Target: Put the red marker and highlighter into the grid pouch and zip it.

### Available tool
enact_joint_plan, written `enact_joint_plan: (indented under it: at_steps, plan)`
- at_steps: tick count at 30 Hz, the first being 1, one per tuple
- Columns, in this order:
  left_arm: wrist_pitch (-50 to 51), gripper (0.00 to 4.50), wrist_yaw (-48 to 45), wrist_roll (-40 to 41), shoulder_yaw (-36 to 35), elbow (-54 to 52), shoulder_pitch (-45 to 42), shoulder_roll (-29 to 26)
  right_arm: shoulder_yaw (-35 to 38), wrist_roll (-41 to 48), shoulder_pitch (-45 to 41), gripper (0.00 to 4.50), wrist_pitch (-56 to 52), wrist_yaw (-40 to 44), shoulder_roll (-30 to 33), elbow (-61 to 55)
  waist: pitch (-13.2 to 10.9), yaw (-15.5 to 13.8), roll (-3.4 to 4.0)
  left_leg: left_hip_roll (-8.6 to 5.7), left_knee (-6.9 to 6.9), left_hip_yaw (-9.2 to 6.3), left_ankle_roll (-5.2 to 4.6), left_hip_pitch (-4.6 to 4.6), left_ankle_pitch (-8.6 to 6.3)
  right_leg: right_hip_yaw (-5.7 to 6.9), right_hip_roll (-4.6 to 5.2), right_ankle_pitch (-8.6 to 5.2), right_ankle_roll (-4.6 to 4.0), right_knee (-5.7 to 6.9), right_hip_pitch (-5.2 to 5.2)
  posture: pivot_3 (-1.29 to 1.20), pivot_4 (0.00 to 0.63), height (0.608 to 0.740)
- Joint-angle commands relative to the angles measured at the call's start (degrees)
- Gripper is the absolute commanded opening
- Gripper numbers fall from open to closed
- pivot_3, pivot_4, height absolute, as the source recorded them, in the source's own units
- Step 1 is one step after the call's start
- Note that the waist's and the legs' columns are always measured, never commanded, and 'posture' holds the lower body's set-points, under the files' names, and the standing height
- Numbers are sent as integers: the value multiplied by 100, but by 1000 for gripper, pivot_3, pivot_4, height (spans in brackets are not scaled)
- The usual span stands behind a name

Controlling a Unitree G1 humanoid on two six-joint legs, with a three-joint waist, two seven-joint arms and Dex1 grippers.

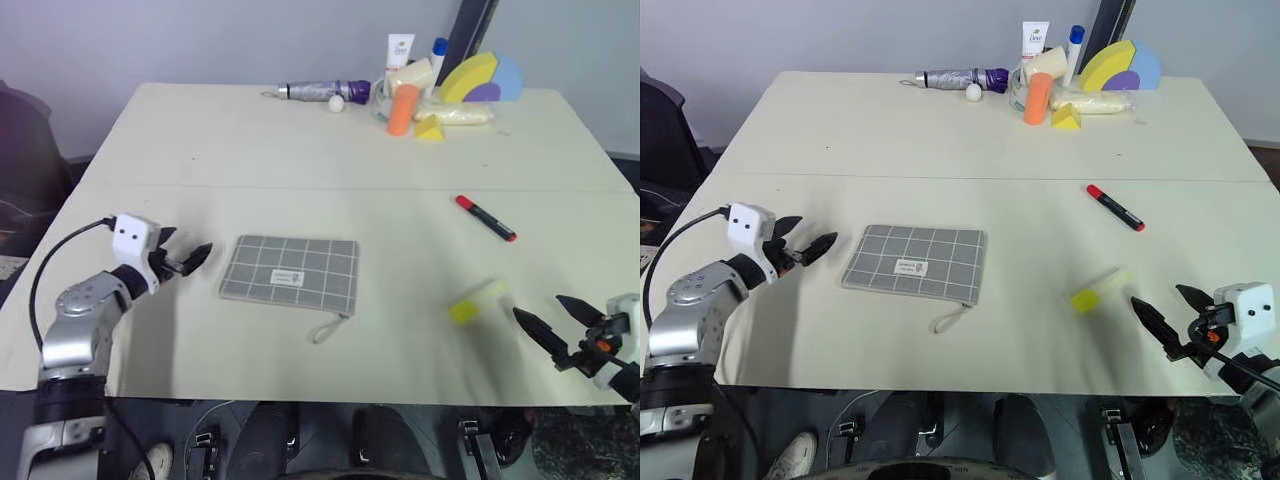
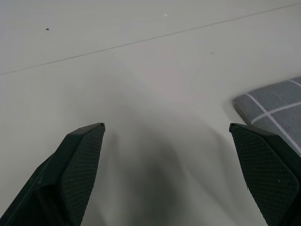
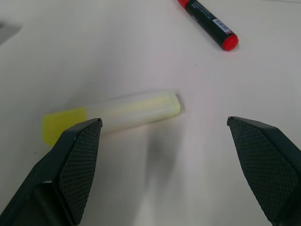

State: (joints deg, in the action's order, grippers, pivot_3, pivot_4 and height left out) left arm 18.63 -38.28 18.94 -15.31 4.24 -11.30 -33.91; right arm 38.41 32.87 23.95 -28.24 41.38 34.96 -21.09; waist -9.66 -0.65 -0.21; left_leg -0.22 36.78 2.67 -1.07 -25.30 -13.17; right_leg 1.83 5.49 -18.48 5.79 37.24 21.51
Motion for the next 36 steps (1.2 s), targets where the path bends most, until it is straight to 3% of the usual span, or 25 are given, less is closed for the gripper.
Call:
enact_joint_plan:
  at_steps: [1, 11, 20, 23, 30, 36]
  plan:
    - [25, 4480, 42, 136, -237, -309, 69, -104, 2, 63, -63, 4425, -2, 20, 127, -95, 0, -1, 0, 0, 0, 0, 1, 0, 0, 0, 0, 0, 0, 0, 0, 0, 150, 740]
    - [120, 4480, 247, 204, -254, -409, 120, -30, -290, 125, -623, 4425, -265, -103, 283, -193, 0, 14, 0, 0, 0, 1, -11, 0, 6, 0, -1, 4, 8, 1, 0, 0, 150, 740]
    - [-1029, 4480, 305, -504, -147, -206, 461, -193, -1780, 105, -2124, 4425, -769, -560, 228, -747, 0, 56, 0, 0, -1, 1, -12, 0, 7, 1, -2, 9, 16, 2, 4, 0, 150, 740]
    - [-1518, 4500, 138, -730, -88, -157, 674, -349, -2425, -198, -2495, 3576, -863, -721, 244, -709, 0, 48, 0, -1, -9, 3, -12, 0, 7, 1, 0, 9, 16, 0, 8, 0, 150, 740]
    - [-3212, 4500, -371, -1495, 251, 484, 986, -1052, -3885, -1055, -3313, 13, -1276, -1517, -202, -495, 1, 88, -1, -3, -25, 7, 1, -4, 5, 0, 4, 5, -7, -1, 42, 0, 150, 740]
    - [-4327, 4500, -942, -1794, 801, 1025, 771, -1358, -4698, -1822, -3854, 13, -1222, -1954, -660, 134, 6, 165, 1, -7, -50, 26, -1, -3, 14, 1, 13, 19, 5, -1, 64, 0, 150, 740]
